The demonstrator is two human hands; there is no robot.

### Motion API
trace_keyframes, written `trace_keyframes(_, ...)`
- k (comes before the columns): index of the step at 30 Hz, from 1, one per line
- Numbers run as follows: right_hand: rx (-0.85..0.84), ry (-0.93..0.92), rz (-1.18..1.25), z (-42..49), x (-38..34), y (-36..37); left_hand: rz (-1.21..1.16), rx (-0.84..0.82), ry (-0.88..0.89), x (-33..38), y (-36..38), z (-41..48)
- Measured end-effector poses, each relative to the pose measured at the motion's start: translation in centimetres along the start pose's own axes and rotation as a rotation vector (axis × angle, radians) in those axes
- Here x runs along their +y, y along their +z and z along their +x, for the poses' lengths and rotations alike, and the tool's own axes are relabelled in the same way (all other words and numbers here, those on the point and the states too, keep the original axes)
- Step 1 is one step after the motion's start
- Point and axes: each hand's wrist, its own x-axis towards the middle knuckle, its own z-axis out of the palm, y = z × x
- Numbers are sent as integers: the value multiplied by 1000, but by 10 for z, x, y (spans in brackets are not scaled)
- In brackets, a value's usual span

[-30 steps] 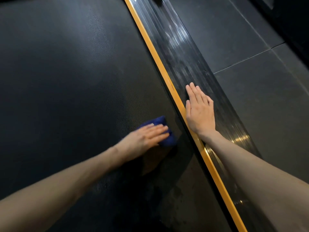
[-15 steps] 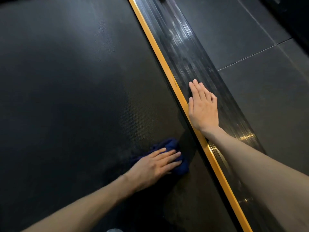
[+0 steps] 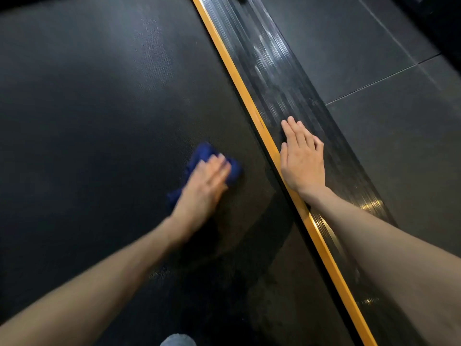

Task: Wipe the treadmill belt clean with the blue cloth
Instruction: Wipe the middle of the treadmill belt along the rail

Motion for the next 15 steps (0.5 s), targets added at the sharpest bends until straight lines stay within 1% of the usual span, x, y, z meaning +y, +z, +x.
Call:
trace_keyframes(2, 7, -6, 5, -1, 1, 1, -59, -173, 322, 42, 0, -40)
trace_keyframes(3, 7, -7, 11, -1, 1, 1, -82, -239, 438, 49, -2, -48)
trace_keyframes(4, 7, -9, 15, -1, 2, 1, -90, -270, 523, 42, -4, -45)
trace_keyframes(5, 8, -12, 17, -1, 2, 1, -87, -245, 558, 26, -4, -36)
trace_keyframes(6, 9, -16, 18, -1, 3, 0, -89, -187, 496, 7, -4, -24)
trace_keyframes(7, 9, -17, 21, 0, 3, 1, -103, -121, 341, -18, -2, -10)
trace_keyframes(9, 10, -9, 26, 0, 3, 2, -76, 47, -93, -75, -9, 13)
trace_keyframes(10, 15, -10, 20, -1, 3, 3, -60, 87, -290, -100, -16, 19)
trace_keyframes(11, 23, -15, 14, 0, 3, 3, -73, 117, -438, -117, -22, 24)
trace_keyframes(13, 28, -14, 15, 1, 3, 3, -117, 146, -666, -117, -23, 38)
trace_keyframes(14, 24, -8, 19, 1, 3, 3, -104, 179, -742, -101, -21, 45)
trace_keyframes(15, 23, -4, 16, 1, 3, 3, -79, 207, -780, -79, -17, 49)
